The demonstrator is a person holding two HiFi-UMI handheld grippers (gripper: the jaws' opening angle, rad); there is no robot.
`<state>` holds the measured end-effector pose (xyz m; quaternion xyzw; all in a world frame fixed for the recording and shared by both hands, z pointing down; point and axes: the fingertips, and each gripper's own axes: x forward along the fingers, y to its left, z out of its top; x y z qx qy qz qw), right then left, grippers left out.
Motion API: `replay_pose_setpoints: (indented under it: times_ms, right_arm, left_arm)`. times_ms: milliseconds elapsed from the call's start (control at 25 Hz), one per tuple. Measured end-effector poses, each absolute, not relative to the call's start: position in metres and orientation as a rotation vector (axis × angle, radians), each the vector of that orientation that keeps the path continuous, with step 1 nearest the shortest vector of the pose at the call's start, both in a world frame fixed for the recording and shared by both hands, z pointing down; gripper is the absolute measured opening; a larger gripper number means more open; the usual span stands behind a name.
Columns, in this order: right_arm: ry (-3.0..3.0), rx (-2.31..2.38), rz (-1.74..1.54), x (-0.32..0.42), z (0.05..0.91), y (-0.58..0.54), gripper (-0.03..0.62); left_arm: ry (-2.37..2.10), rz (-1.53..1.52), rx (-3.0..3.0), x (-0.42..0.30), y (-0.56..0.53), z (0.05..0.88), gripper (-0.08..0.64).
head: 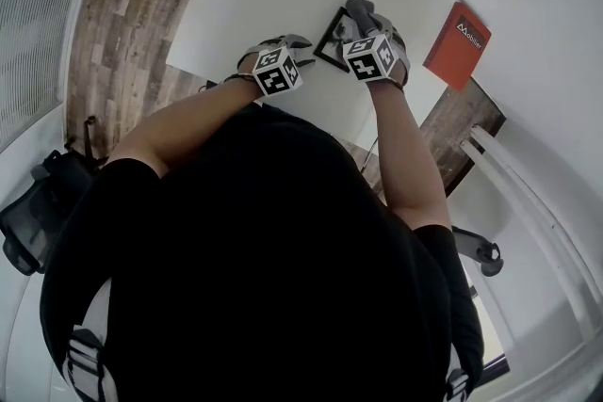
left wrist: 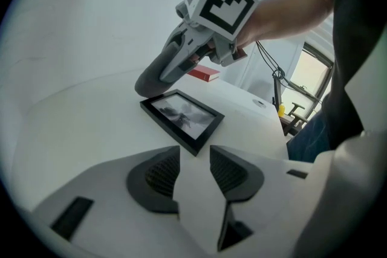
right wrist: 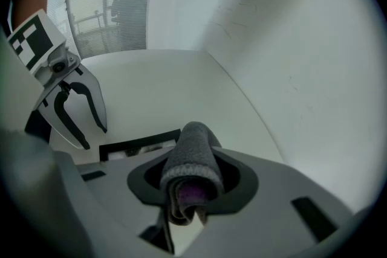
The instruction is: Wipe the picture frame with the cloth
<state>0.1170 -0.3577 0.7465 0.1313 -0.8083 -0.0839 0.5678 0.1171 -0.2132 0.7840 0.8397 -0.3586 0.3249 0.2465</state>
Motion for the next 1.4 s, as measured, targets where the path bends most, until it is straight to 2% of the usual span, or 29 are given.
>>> replay_pose_setpoints:
  times_ms: [480,1400]
  right_arm:
    - [-1.871,0.209,-0.193,0.118,0.764,-0.330,0.109]
    - [-1.857,0.132,-0.026,0.131,0.770,-0.262,0.109]
  left_arm:
    - [-0.971,1.065,2.283,0.117,-0.220,0.805,0.152]
    - [-0.871,1.104,2.332,0.117,-0.220,0.806,0.141]
